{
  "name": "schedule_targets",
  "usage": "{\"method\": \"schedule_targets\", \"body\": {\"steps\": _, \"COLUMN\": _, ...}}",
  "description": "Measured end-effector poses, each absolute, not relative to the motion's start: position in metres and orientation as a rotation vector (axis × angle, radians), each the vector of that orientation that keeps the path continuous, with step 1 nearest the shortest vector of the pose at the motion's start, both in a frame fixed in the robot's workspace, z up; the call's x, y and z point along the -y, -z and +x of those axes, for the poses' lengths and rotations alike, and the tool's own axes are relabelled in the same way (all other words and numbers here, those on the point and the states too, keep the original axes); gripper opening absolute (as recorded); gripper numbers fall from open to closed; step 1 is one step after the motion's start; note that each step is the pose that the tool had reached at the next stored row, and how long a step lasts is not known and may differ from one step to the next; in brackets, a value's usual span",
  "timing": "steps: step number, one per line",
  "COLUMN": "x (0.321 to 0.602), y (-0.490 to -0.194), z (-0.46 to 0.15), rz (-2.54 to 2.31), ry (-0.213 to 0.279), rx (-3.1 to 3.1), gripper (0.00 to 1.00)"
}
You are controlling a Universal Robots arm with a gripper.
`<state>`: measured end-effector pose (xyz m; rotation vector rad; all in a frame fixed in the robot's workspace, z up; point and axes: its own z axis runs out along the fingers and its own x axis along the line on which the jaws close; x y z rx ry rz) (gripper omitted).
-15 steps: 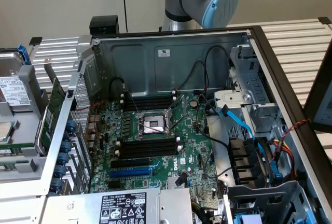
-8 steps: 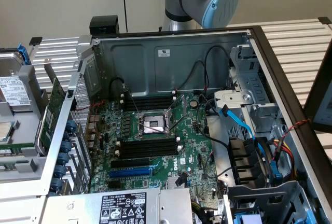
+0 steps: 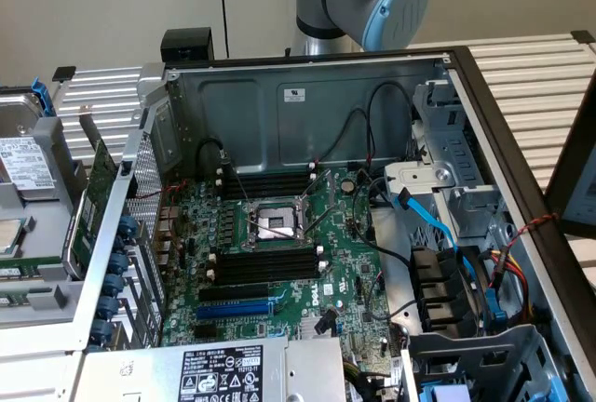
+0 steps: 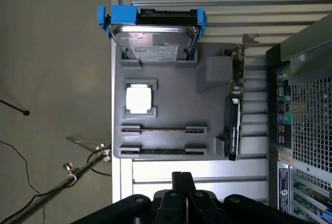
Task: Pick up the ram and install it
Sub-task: 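Pick up the ram and move it above insertion slot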
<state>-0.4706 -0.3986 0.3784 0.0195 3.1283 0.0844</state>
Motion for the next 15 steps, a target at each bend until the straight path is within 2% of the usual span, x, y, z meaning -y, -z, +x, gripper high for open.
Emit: {"method": "schedule_targets", "body": {"steps": 15, "x": 0.3986, "y": -0.3775, "z": -0.4706, "rz": -0.406, "ry": -0.086, "rx": -3.109, "gripper": 0.11}}
